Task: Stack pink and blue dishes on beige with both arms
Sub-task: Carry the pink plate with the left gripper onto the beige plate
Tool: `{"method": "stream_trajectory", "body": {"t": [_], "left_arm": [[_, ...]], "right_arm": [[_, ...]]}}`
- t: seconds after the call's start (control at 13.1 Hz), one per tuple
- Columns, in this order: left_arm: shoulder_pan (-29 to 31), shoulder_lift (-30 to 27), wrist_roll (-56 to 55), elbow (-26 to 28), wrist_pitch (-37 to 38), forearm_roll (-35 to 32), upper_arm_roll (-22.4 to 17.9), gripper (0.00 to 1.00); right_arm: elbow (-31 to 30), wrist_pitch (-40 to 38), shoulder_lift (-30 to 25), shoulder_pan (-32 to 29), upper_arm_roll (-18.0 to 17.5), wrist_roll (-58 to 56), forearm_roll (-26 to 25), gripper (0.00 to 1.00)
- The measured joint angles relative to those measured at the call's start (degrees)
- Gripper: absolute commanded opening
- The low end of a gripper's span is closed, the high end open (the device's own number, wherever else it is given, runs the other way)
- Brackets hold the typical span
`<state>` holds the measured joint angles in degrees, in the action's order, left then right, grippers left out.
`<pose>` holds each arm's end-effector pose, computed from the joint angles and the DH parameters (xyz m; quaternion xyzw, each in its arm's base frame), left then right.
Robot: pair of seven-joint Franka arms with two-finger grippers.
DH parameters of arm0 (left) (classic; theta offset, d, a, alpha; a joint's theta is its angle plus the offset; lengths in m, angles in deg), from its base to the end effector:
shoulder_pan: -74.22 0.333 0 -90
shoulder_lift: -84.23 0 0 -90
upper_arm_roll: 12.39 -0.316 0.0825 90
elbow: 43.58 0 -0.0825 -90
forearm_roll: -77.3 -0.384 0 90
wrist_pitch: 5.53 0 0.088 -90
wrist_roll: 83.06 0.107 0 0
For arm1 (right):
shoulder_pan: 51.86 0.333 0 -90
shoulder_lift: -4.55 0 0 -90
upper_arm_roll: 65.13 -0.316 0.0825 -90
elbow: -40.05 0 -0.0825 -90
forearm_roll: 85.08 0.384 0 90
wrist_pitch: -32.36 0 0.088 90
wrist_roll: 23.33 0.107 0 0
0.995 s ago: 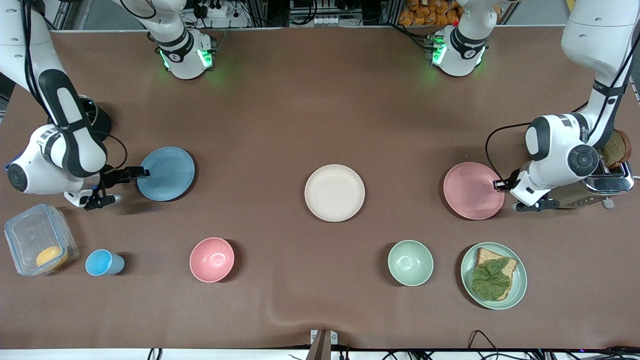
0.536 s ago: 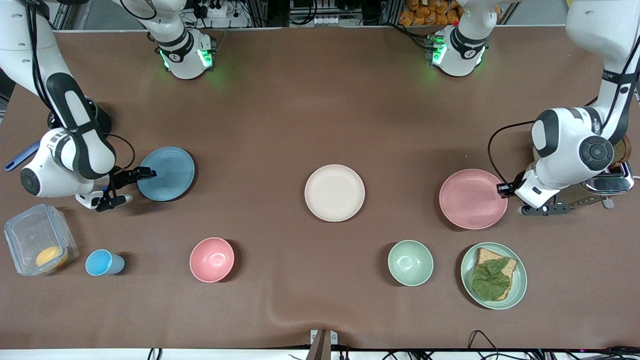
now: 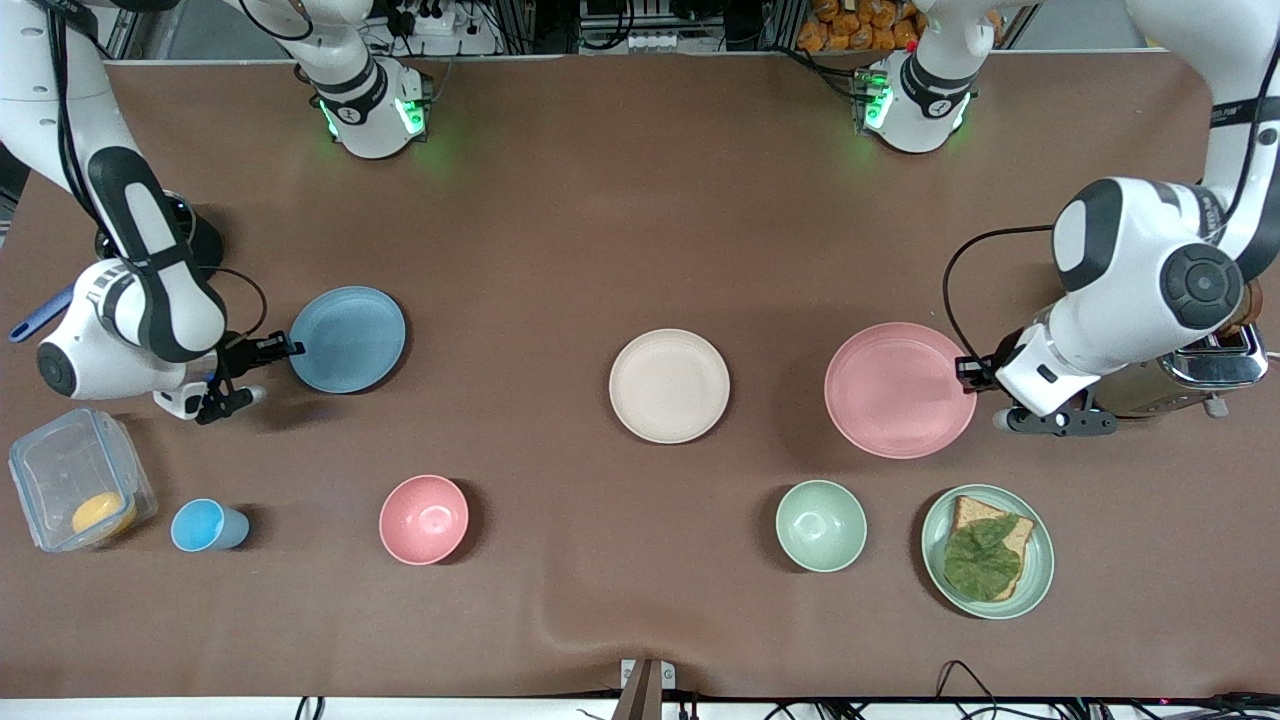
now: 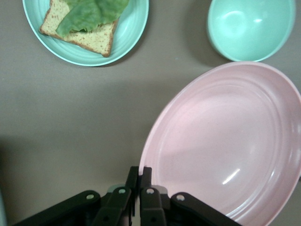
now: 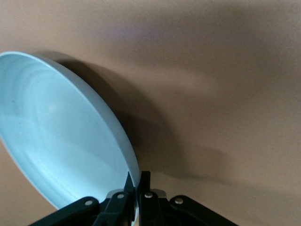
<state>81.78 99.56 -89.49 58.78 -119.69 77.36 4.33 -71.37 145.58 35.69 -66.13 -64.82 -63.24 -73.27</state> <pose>0.6158 -0.0876 0.4049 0.9987 -0.0196 -0.0302 0.0349 0.5436 -0.1280 0.1705 -0.9528 -0.1494 0.1874 0.1862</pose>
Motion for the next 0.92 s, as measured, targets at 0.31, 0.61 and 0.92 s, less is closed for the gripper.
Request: {"method": "stream_trajectory", "body": {"t": [0.31, 0.61, 0.92], "left_arm": [[0.0, -0.2, -4.6, -5.3, 5.6, 0.6, 3.3, 0.00], [0.0, -0.2, -8.2, -5.8, 5.6, 1.0, 5.8, 0.00], [-0.5, -0.1, -8.3, -6.2, 5.7, 6.4, 7.4, 0.00]], "right_arm": [[3.9, -4.6, 1.0, 0.0, 0.1, 0.0, 0.2, 0.00], [6.3, -7.8, 1.1, -0.1, 0.1, 0.0, 0.2, 0.00], [8.0, -9.6, 1.1, -0.1, 0.3, 0.0, 0.2, 0.00]]}}
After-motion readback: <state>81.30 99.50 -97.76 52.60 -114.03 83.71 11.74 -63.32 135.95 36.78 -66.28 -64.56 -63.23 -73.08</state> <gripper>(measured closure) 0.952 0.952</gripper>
